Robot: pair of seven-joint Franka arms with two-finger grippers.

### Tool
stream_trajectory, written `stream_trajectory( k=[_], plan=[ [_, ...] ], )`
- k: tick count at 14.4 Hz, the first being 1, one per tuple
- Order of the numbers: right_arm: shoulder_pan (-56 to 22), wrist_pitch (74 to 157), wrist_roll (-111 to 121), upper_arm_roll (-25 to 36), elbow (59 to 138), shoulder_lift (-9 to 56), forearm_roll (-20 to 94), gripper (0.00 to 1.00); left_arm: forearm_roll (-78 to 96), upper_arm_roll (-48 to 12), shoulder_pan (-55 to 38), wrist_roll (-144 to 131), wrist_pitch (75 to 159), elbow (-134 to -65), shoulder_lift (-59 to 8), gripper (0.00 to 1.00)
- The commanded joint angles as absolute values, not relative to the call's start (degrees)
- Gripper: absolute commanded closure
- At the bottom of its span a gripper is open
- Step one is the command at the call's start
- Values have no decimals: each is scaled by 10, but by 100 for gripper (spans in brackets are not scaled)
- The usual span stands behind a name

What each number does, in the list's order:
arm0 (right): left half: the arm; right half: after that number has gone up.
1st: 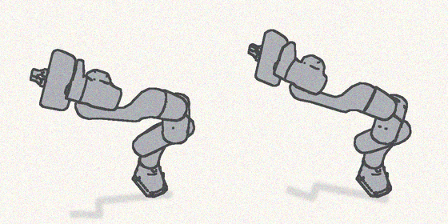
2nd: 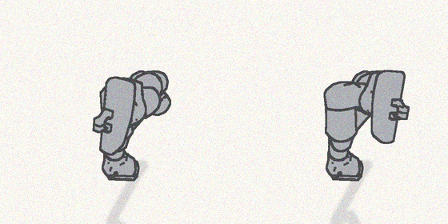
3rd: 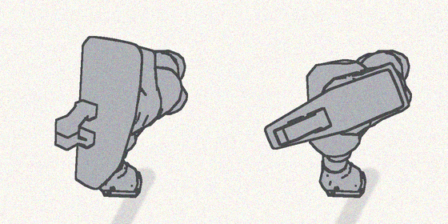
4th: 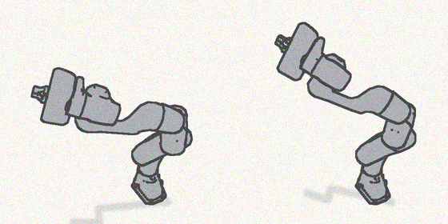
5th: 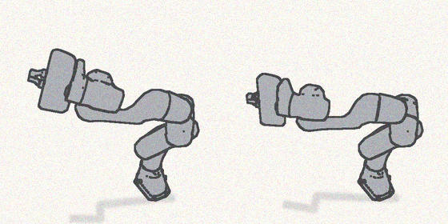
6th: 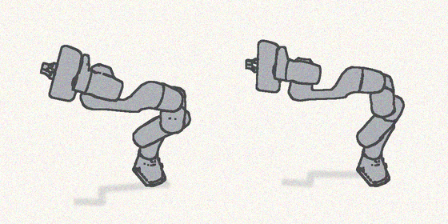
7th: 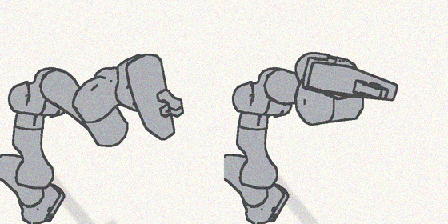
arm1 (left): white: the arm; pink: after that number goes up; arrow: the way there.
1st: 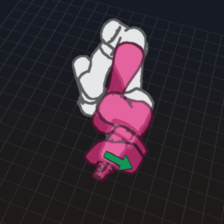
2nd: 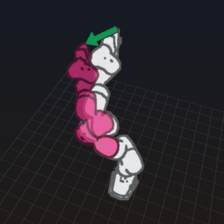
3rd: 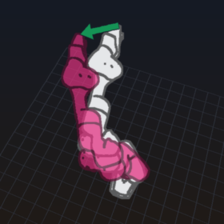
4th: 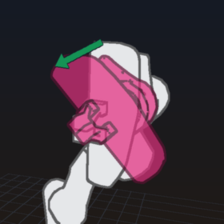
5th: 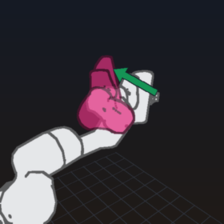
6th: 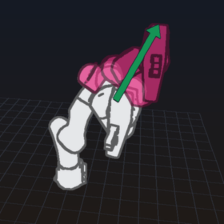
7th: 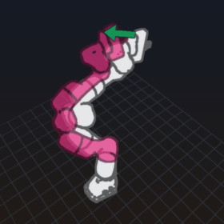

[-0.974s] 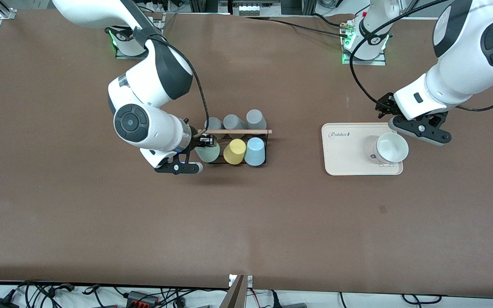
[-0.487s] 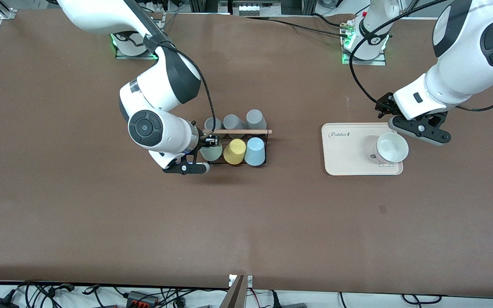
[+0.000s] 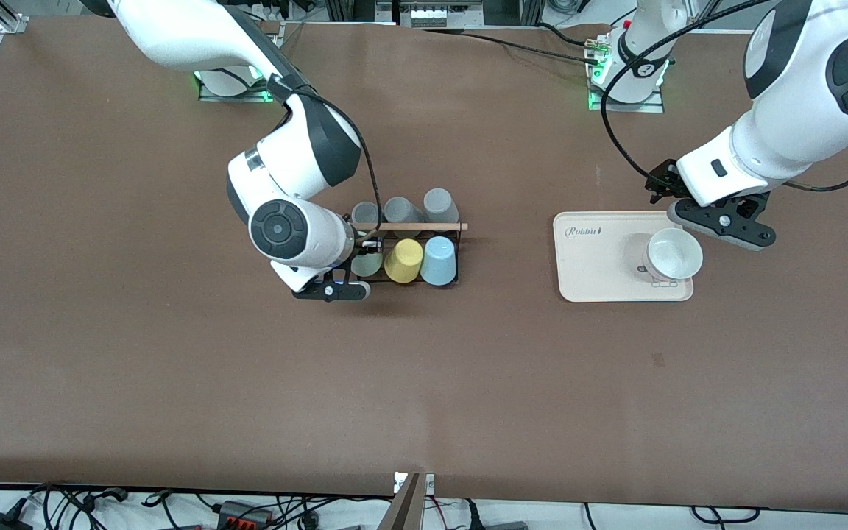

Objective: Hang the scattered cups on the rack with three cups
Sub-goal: 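Carry the green cup with the right gripper over the rack, then hang the green cup on the rack peg and open the right gripper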

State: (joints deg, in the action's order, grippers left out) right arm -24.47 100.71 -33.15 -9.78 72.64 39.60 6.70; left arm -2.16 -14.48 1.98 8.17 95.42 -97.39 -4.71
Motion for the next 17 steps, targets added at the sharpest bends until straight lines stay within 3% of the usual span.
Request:
stream_trajectory(
  k=[1, 2, 3, 4, 12, 17],
  plan=[
    [-254, 1015, -354, -95, 710, 412, 58, 92, -12, -149, 25, 94, 960, -984, -33, 0],
    [-252, 1017, -354, -95, 710, 418, 59, 84, -12, -149, 25, 94, 960, -984, -33, 0],
    [-251, 1021, -355, -94, 710, 421, 60, 62, -12, -149, 25, 94, 960, -984, -33, 0],
    [-249, 1027, -355, -94, 710, 422, 59, 1, -12, -149, 25, 94, 960, -984, -33, 0],
    [-240, 1018, -349, -88, 671, 412, 36, 0, -12, -149, 25, 94, 960, -984, -34, 0],
    [-143, 971, -344, -89, 671, 343, 38, 0, -12, -149, 25, 94, 960, -984, -34, 0]
  ],
)
